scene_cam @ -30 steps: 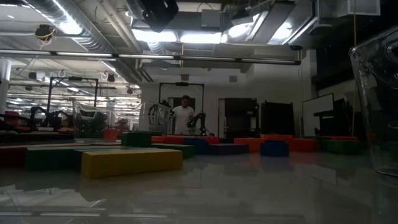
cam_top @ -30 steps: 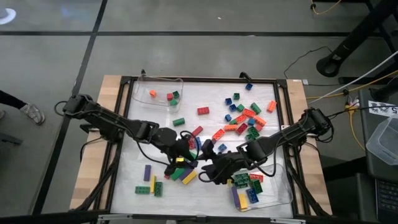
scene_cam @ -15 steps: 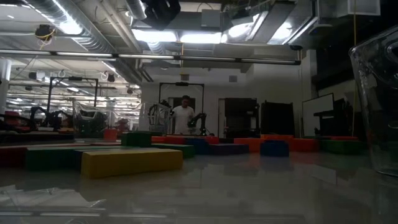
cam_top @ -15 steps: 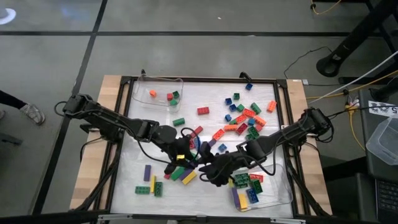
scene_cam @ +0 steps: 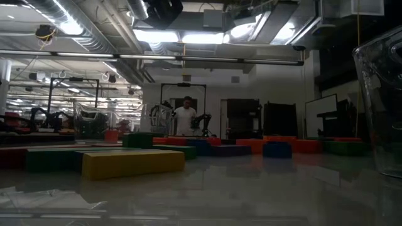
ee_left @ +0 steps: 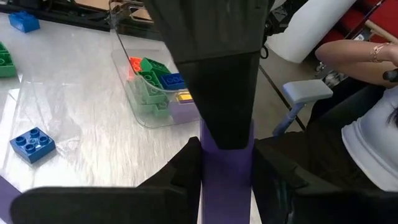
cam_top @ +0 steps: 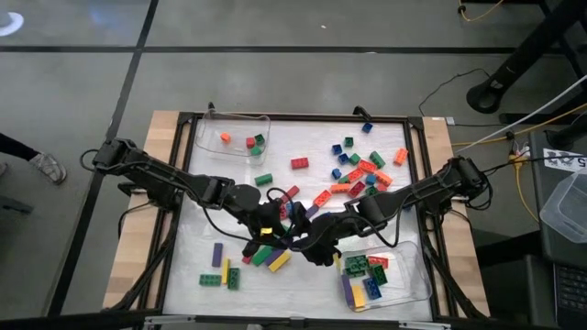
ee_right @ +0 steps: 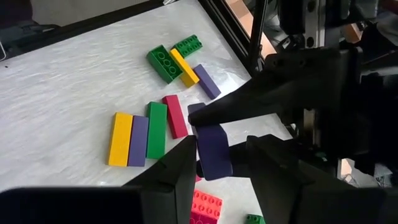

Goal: Sort blocks by size
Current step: Put the rectangular violet block into the bottom transparent bin, then put the square blue game piece into the top transparent bin

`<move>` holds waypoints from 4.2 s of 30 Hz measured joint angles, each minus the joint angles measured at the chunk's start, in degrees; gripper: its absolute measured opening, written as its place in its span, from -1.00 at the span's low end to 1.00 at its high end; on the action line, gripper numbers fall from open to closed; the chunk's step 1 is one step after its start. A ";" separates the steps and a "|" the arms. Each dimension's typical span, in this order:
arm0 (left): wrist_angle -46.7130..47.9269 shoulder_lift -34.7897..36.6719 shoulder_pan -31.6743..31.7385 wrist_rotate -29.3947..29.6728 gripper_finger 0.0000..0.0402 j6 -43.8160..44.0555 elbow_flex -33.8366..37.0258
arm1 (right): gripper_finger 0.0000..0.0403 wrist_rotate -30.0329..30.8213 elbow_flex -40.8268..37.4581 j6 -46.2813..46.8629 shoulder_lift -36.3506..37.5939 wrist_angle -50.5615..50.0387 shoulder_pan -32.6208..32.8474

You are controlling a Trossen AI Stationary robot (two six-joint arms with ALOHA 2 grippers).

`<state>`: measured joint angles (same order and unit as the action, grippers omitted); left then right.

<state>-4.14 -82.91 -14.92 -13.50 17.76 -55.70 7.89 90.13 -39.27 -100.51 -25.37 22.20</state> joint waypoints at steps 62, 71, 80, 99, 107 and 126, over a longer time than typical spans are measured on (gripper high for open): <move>4.04 0.02 -0.85 0.03 0.06 -1.56 -0.02 | -0.65 -2.62 -0.02 14.16 -0.50 -10.59 0.85; 8.89 0.02 -0.83 1.87 0.05 -3.00 -0.02 | -0.69 -3.07 0.02 38.28 7.47 -25.31 7.52; 10.17 0.02 -0.85 4.83 0.05 -6.38 -0.02 | -0.64 -4.96 0.02 68.31 7.82 -41.08 17.99; 24.03 -3.54 -4.26 27.04 0.04 0.43 -0.02 | -0.33 -3.64 0.02 82.97 4.13 -42.53 22.05; 24.72 -12.54 -5.75 28.33 0.04 2.66 0.00 | -0.26 -3.62 0.02 82.73 4.11 -42.33 22.05; 24.55 -17.57 -5.68 28.22 -0.12 5.88 0.00 | -0.26 9.53 0.02 75.87 4.11 -43.09 19.77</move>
<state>20.40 -100.49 -20.60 14.73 23.64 -55.70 17.41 90.15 36.60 -96.40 -68.46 41.97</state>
